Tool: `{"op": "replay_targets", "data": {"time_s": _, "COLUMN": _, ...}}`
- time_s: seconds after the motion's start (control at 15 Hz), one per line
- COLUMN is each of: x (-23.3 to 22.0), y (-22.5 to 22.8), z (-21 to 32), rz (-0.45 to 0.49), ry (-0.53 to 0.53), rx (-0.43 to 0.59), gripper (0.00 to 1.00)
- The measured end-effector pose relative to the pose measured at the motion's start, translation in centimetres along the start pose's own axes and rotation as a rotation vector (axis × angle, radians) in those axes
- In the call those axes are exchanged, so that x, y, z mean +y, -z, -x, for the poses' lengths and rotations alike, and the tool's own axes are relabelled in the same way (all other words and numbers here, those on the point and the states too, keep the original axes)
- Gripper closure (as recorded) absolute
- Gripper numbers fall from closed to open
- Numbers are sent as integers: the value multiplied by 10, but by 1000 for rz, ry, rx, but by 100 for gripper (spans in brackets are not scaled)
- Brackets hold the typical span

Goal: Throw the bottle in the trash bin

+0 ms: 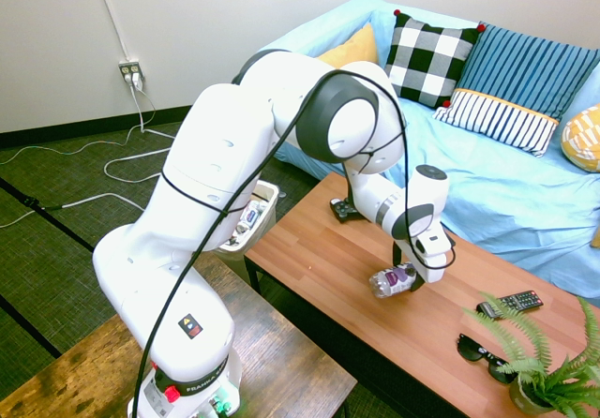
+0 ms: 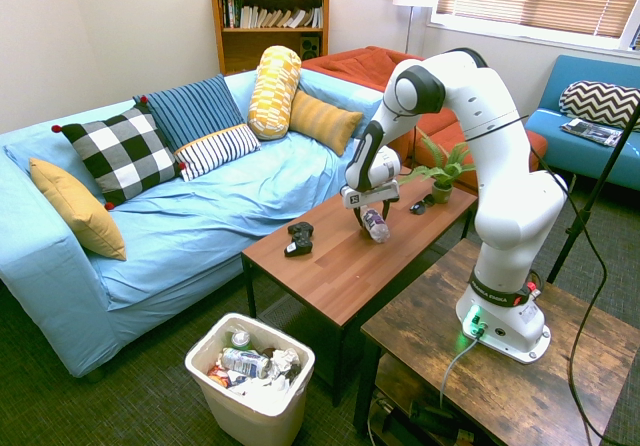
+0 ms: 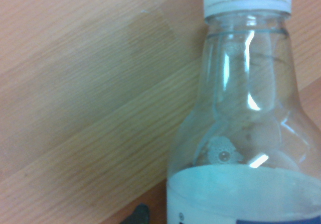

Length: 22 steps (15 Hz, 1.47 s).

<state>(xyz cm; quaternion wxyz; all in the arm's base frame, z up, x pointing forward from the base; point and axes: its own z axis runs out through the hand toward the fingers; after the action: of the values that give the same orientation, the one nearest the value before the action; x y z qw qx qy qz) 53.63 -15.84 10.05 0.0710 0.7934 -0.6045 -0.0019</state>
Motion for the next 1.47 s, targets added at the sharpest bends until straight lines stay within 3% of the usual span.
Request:
{"op": "replay_targets", "data": {"time_s": 0.73, "x": -1, "y": 0, "z": -13, "rz": -16, "ry": 28, "rx": -24, "gripper": 100}}
{"op": "replay_targets", "data": {"time_s": 1.0, "x": -8, "y": 64, "z": -8, "rz": -107, "ry": 66, "rx": -2, "gripper": 100}}
{"op": "replay_targets", "data": {"time_s": 1.2, "x": -16, "y": 139, "z": 51, "rz": -193, "ry": 154, "rx": 18, "gripper": 100}}
{"op": "replay_targets", "data": {"time_s": 1.47, "x": -16, "y": 227, "z": 208, "rz": -265, "ry": 271, "rx": 82, "gripper": 100}}
